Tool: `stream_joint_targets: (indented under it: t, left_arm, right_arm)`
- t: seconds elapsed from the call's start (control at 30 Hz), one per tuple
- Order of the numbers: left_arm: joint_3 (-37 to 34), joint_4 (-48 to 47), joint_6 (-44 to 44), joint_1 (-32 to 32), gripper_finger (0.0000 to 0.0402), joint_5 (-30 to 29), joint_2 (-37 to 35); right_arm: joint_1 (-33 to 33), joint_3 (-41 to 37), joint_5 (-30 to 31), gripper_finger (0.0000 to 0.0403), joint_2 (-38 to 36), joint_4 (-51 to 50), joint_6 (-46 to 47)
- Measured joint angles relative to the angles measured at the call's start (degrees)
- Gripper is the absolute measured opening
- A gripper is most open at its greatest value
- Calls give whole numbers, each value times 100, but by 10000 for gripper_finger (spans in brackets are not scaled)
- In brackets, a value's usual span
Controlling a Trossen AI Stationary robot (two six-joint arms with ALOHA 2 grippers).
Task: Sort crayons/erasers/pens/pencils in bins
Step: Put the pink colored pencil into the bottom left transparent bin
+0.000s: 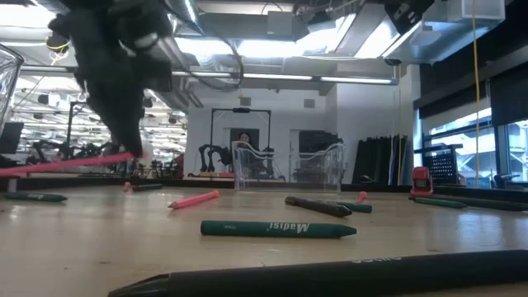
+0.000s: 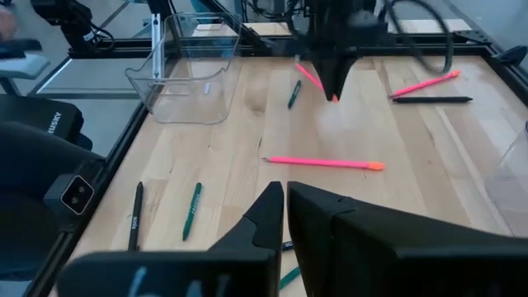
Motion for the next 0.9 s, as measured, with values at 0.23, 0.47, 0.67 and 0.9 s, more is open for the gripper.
stream_joint_targets:
  t: [0.23,0.47,0.67,0.9]
  left_arm:
    - [38,-29,42,-381,7,56,-1078]
    - [645,-439,48,-888,8,32,-1720]
    - [982,-462,-299,-1667,8,33,-1773]
    - [1055,-390,-1794,-2757,8,7,-1763]
  right_arm:
    - [0,0,2,23,0,2,-34]
    - [0,0,4,23,0,9,-33]
    - [0,0,5,23,0,17,-34]
    - [0,0,7,23,0,15,-32]
